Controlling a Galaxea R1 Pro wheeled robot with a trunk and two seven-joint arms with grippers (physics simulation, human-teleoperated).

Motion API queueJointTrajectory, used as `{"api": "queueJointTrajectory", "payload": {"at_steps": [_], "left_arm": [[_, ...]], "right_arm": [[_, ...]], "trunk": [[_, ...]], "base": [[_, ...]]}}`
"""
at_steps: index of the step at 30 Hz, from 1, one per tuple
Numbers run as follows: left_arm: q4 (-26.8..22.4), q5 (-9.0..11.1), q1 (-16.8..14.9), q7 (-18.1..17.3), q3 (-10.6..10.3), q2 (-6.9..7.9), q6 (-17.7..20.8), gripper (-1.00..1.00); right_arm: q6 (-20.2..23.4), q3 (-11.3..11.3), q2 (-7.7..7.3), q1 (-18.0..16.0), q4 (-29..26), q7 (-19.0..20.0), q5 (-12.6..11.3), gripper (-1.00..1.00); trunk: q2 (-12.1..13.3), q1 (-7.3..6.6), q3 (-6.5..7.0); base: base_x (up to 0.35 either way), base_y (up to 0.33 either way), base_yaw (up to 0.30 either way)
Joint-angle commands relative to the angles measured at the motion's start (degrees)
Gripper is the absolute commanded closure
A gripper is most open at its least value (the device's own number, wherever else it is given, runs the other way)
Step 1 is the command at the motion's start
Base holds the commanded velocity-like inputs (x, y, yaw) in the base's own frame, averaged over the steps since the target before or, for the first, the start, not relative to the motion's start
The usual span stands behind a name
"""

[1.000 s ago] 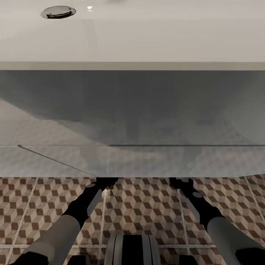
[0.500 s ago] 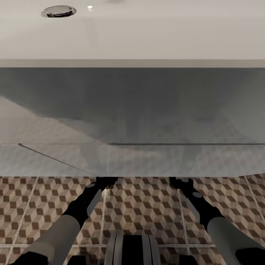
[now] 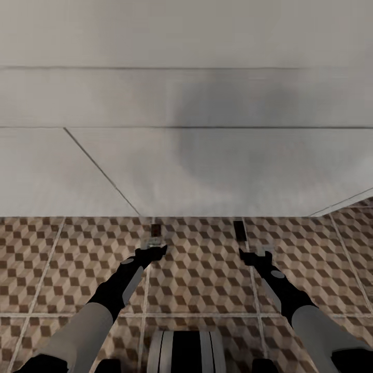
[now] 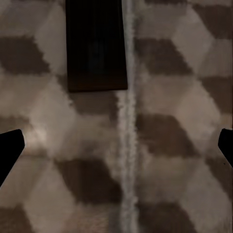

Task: Take the four mousetraps from the cabinet in the bathroom and place them on the bathroom floor. Make sure all four end up on the same floor surface, and ensure that at least two of them are either under or directly next to the same bathroom sink.

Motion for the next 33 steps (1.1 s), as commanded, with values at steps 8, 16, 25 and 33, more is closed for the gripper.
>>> {"api": "queueJointTrajectory", "payload": {"at_steps": [8,16,25,33], "left_arm": [[0.01,-0.02,0.00,0.00,0.00,-0.04,0.00,-1.00],[0.01,-0.04,0.00,0.00,0.00,-0.10,0.00,-1.00],[0.01,-0.09,0.00,0.00,0.00,-0.16,0.00,-1.00],[0.01,-0.09,0.00,0.00,0.00,-0.24,-0.04,-1.00]], "right_arm": [[0.00,0.01,0.00,0.00,0.00,0.00,0.00,-1.00],[0.00,0.00,0.00,0.00,0.00,0.00,0.00,-1.00],[0.00,-0.01,0.00,0.00,0.00,-0.01,-0.01,-1.00],[0.00,-0.01,0.00,0.00,0.02,-0.05,0.00,-1.00]], "trunk": [[0.00,0.00,0.00],[0.00,0.00,0.00],[0.00,0.00,0.00],[0.00,0.00,0.00]], "base": [[-0.340,0.000,0.000],[-0.342,0.000,0.000],[-0.342,0.000,0.000],[-0.288,0.000,0.000]]}}
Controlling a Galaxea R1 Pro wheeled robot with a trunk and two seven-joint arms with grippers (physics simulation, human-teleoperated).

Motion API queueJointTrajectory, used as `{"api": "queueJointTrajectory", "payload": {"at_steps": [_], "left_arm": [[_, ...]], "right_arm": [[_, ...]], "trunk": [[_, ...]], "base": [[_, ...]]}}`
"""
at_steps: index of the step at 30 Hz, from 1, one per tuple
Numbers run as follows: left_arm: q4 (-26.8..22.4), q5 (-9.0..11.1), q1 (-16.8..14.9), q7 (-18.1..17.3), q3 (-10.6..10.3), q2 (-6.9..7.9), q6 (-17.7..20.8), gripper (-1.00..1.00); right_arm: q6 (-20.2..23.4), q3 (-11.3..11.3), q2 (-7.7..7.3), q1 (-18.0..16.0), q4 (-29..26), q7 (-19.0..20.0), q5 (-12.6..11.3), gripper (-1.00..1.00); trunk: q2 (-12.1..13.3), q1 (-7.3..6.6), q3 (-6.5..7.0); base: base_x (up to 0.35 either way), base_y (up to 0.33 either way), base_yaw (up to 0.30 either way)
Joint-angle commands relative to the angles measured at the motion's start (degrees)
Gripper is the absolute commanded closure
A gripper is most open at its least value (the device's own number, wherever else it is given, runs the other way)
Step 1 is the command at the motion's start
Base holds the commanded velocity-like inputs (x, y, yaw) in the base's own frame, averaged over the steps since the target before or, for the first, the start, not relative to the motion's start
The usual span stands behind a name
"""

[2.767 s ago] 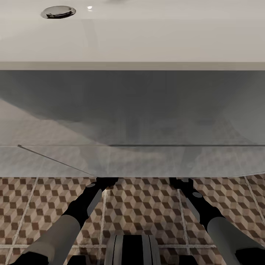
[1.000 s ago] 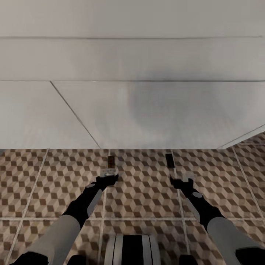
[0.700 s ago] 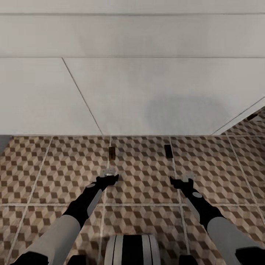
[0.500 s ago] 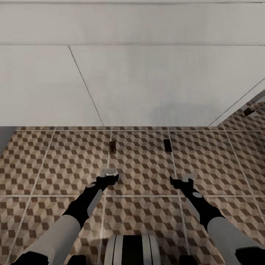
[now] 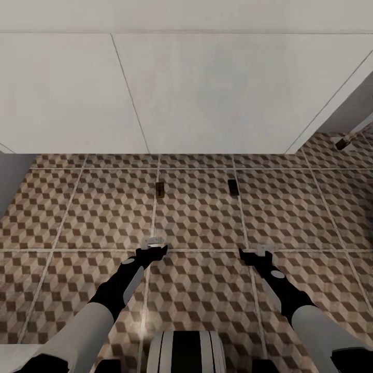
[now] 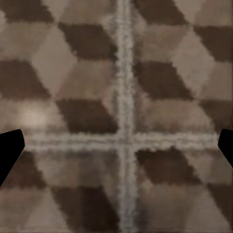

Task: Take the four mousetraps from the cabinet in the bathroom and place them on the bathroom floor. Make sure all four end up on the same floor surface, and ensure that at least two of them are either under or directly next to the same bathroom sink.

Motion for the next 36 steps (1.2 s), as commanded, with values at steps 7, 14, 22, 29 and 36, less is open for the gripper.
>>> {"api": "queueJointTrajectory", "payload": {"at_steps": [7,14,22,29,36], "left_arm": [[0.00,0.00,0.00,0.00,0.00,-0.04,-0.04,-1.00],[0.00,0.01,0.00,-0.03,0.00,-0.11,-0.05,-1.00],[-0.01,0.00,0.00,-0.07,-0.03,-0.07,-0.05,-1.00],[0.00,0.00,0.00,-0.08,-0.07,-0.05,-0.05,-1.00],[-0.03,0.00,0.00,-0.09,-0.09,-0.08,-0.04,-1.00]], "right_arm": [[0.00,0.00,0.00,0.00,0.00,-0.03,0.00,-1.00],[0.00,0.00,0.00,0.00,0.00,-0.03,0.00,-1.00],[0.00,0.00,0.00,0.00,-0.01,-0.03,0.00,-1.00],[0.00,0.00,0.00,0.00,0.02,-0.02,0.00,-1.00],[-0.07,0.00,0.00,0.00,0.01,-0.03,0.00,-1.00]], "trunk": [[0.00,0.00,0.00],[0.00,0.00,0.00],[0.04,-0.08,0.66],[0.13,-0.26,2.22],[0.23,-0.44,3.77]], "base": [[-0.073,0.000,0.000],[-0.013,0.000,0.000],[-0.002,0.000,0.000],[0.000,0.000,0.000],[0.000,0.000,0.000]]}}
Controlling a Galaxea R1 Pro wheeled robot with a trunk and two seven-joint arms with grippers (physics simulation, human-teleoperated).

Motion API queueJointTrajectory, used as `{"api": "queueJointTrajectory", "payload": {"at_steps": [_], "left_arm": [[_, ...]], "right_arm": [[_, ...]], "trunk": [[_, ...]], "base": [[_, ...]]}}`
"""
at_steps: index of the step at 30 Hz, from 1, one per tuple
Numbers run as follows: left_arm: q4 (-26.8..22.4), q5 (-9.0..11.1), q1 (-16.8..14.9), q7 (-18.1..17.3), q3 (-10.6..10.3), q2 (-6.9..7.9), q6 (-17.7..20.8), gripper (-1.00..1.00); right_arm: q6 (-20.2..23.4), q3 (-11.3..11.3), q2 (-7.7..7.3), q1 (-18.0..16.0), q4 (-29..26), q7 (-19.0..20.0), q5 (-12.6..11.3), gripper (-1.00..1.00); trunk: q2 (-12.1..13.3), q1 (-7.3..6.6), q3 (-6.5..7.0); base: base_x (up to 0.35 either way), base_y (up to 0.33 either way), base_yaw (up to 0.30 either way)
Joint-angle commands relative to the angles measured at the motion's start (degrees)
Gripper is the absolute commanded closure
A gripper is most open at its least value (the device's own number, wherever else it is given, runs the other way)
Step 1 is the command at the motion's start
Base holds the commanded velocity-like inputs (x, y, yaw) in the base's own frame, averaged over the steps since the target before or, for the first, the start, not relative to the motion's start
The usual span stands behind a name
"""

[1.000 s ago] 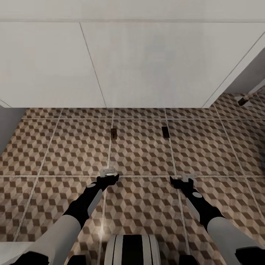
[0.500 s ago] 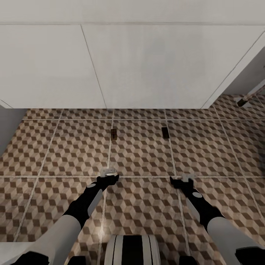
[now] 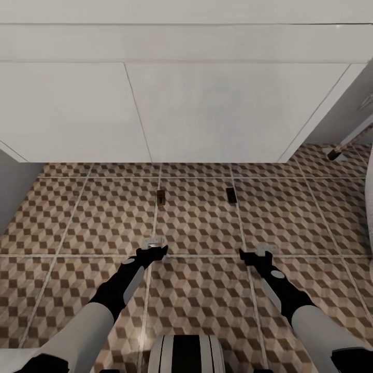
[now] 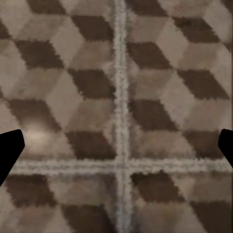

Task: Take the four mousetraps from the cabinet in the bathroom and place them on the bathroom floor. Make sure all four end up on the same floor surface, and ensure that at least two of them are either under or directly next to the same bathroom sink.

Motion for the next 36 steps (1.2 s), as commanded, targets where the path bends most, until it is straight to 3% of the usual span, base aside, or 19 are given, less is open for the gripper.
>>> {"api": "queueJointTrajectory", "payload": {"at_steps": [1,36], "left_arm": [[0.01,0.00,0.00,0.00,0.00,-0.01,0.00,-1.00],[0.02,0.14,0.00,0.00,0.09,0.20,-0.01,-1.00]], "right_arm": [[0.00,0.00,0.00,0.00,0.00,0.00,0.00,-1.00],[-0.07,0.00,0.00,0.00,0.02,0.01,0.00,-1.00]], "trunk": [[0.02,-0.02,0.23],[0.48,-0.92,7.98]], "base": [[0.000,0.000,0.000],[0.000,0.000,0.000]]}}
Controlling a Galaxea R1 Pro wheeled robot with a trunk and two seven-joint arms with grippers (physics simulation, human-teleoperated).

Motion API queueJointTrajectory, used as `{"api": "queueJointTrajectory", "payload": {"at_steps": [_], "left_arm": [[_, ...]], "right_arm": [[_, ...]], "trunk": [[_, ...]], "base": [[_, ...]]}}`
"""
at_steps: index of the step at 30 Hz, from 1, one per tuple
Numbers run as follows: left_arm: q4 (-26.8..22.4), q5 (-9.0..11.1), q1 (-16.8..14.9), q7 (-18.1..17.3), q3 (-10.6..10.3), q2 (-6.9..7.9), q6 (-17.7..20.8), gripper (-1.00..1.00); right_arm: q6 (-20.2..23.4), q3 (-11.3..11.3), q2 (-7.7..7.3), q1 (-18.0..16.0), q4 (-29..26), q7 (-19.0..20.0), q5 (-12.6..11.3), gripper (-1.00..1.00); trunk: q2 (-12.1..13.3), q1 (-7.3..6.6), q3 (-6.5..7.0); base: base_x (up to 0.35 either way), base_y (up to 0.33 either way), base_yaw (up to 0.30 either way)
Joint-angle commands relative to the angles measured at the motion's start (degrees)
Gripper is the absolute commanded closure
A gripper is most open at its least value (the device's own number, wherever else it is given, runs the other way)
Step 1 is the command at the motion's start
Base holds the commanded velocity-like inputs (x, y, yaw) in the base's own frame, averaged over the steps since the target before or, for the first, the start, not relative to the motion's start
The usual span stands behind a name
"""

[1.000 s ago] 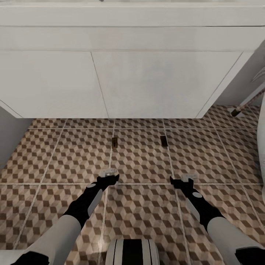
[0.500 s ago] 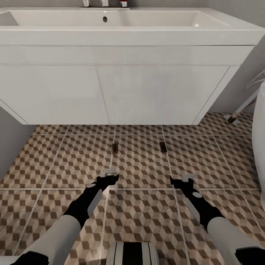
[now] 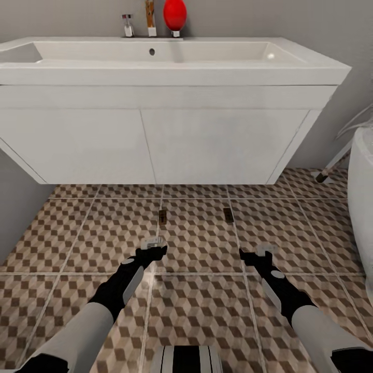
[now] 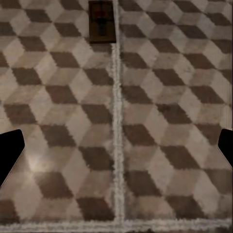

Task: Take the four mousetraps from the cabinet in the bathroom and place them on the bathroom floor. Make sure all four end up on the same floor surface, and ensure that at least two of them are either under or directly next to the same bathroom sink.

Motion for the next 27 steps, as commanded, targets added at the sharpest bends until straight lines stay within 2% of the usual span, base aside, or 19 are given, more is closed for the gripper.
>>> {"api": "queueJointTrajectory", "payload": {"at_steps": [1,27], "left_arm": [[-0.01,0.01,0.00,0.00,0.00,0.00,0.00,-1.00],[-0.04,0.12,0.00,0.00,0.00,-0.10,0.00,-1.00]], "right_arm": [[-0.01,0.00,0.00,0.00,-0.01,0.00,0.00,-1.00],[-0.05,0.00,0.00,0.00,-0.02,0.00,0.00,-1.00]], "trunk": [[0.02,-0.02,0.23],[0.36,-0.69,5.99]], "base": [[0.000,0.000,0.000],[0.000,0.000,0.000]]}}
